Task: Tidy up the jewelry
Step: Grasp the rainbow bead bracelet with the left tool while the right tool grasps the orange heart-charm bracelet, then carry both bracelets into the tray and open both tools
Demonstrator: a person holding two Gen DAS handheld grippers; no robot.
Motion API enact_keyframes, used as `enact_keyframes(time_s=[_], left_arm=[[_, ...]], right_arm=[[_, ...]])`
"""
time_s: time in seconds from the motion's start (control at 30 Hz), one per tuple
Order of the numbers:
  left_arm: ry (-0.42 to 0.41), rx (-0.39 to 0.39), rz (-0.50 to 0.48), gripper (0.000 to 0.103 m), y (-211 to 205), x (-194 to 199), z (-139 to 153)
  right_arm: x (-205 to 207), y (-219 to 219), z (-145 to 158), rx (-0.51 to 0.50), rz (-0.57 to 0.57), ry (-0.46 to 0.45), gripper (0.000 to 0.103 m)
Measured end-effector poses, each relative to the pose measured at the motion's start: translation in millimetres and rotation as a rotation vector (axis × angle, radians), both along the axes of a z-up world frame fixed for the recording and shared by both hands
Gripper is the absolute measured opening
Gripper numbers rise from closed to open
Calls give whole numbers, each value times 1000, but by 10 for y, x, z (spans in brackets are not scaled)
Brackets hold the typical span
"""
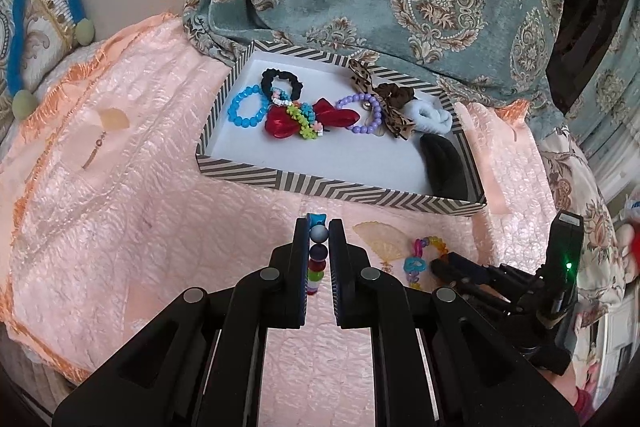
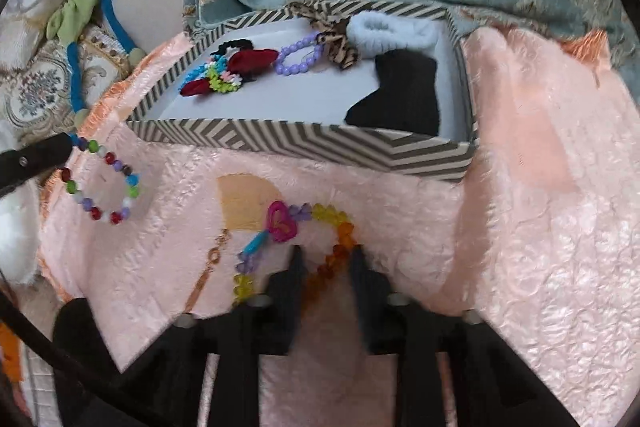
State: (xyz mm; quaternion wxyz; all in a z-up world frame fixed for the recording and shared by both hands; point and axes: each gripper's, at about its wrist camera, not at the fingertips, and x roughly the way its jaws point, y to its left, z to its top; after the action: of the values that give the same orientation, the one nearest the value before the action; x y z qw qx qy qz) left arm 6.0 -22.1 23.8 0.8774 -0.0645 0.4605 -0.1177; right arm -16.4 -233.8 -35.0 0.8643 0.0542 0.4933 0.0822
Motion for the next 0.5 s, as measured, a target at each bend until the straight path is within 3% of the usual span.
enact_keyframes(time_s=[0.2, 0.5], left_arm=[[-7, -4, 11, 8, 58, 40, 60], [-35, 6, 3, 8, -7, 112, 220]], right_arm=[[-73, -144, 506, 56, -8, -103, 8], [-77, -146, 1171, 53, 7, -230, 8]])
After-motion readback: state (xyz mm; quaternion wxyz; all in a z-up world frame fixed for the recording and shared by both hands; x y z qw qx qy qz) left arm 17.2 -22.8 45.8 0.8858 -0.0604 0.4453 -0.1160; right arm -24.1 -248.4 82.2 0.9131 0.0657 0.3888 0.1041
